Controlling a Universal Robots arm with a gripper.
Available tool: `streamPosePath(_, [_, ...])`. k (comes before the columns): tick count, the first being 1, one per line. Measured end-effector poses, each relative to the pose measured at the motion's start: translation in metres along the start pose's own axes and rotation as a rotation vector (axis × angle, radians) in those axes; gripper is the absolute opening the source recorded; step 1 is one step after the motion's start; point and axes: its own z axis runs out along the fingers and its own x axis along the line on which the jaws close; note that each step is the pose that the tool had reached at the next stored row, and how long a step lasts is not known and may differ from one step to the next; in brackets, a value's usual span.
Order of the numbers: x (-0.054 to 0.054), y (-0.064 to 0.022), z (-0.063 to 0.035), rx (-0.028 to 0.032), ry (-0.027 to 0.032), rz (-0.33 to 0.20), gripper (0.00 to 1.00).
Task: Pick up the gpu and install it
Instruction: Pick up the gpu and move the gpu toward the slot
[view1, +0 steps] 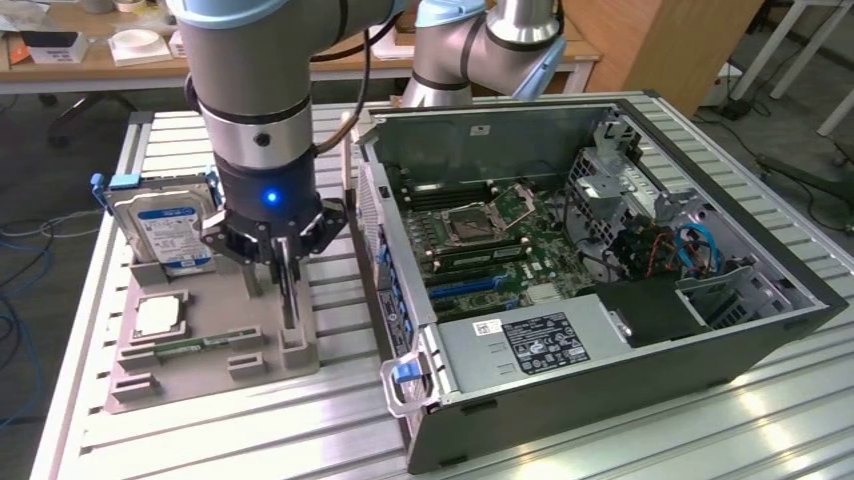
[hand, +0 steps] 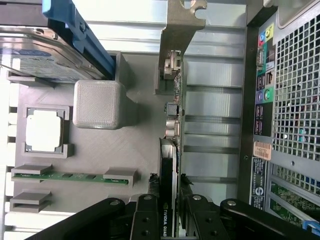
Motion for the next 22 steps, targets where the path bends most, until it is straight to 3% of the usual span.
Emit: streamPosePath(22, [0.000, 0.0015, -0.0219, -0.0018, -0.0002, 0.000, 0.26])
